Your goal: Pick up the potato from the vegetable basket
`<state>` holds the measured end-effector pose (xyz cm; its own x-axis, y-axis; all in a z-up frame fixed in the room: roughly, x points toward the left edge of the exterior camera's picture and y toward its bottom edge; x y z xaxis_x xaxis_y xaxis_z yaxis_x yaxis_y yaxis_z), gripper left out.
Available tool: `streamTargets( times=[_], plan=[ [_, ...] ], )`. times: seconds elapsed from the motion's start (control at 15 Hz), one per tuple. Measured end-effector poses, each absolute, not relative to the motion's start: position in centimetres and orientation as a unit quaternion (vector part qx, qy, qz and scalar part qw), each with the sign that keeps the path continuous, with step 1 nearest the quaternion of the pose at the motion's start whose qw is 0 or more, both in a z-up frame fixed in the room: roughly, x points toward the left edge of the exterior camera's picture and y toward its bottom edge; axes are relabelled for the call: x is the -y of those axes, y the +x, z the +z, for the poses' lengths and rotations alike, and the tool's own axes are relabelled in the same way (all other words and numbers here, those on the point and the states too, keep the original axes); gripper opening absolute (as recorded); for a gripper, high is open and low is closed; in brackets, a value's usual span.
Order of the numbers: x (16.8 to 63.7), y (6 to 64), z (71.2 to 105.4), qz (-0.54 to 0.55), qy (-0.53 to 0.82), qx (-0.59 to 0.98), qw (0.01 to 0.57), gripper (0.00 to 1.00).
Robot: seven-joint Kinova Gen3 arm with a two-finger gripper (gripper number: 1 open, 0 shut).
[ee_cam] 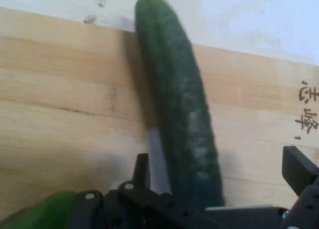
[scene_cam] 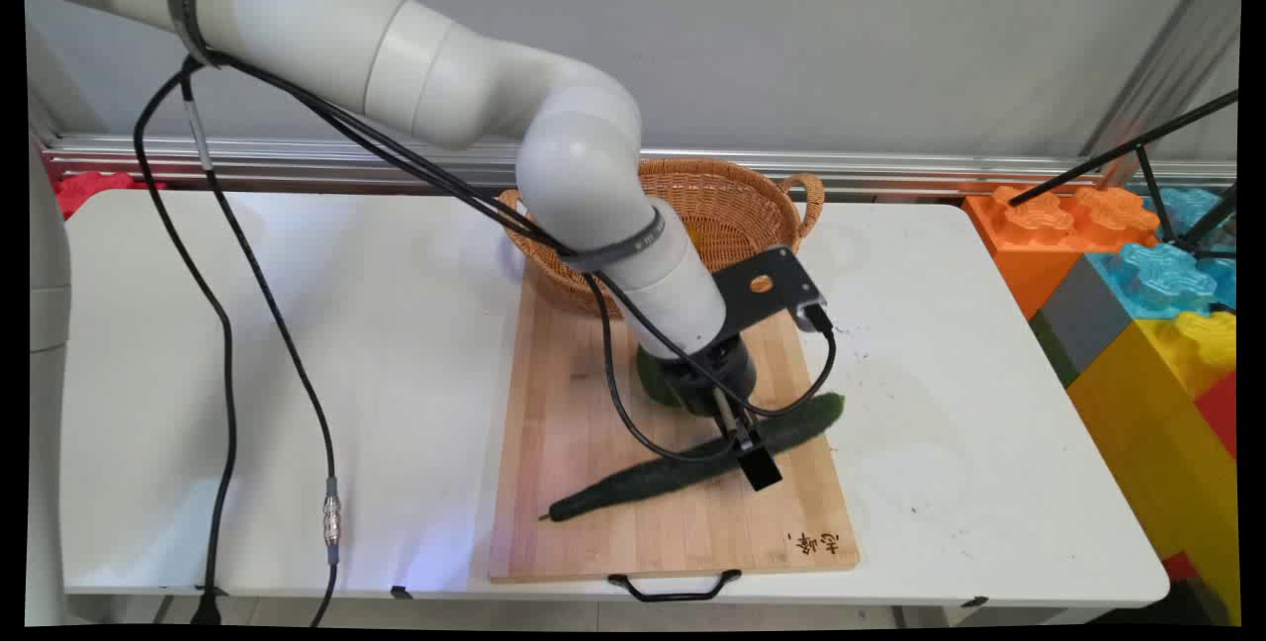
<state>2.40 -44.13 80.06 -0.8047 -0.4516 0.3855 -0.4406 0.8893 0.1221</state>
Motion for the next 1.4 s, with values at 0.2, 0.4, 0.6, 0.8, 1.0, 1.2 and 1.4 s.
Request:
streamTargets(
  times=[0.2, 0.4, 0.6, 0.8, 1.0, 1.2, 1.4],
  plan=[
    [44.4, 3.1, 81.4, -0.010, 0.224, 0.953, 0.206, 1.00],
    [44.9, 3.8, 83.4, 0.006, 0.213, 0.954, 0.209, 1.00],
    [46.0, 4.8, 86.2, 0.049, 0.205, 0.955, 0.208, 1.00],
    [48.0, 5.8, 89.3, 0.113, 0.190, 0.955, 0.199, 1.00],
    [50.4, 6.9, 91.2, 0.167, 0.183, 0.950, 0.187, 1.00],
    [53.1, 8.3, 92.2, 0.213, 0.188, 0.943, 0.173, 1.00],
    [55.5, 10.0, 91.5, 0.225, 0.200, 0.940, 0.159, 1.00]
  ],
)
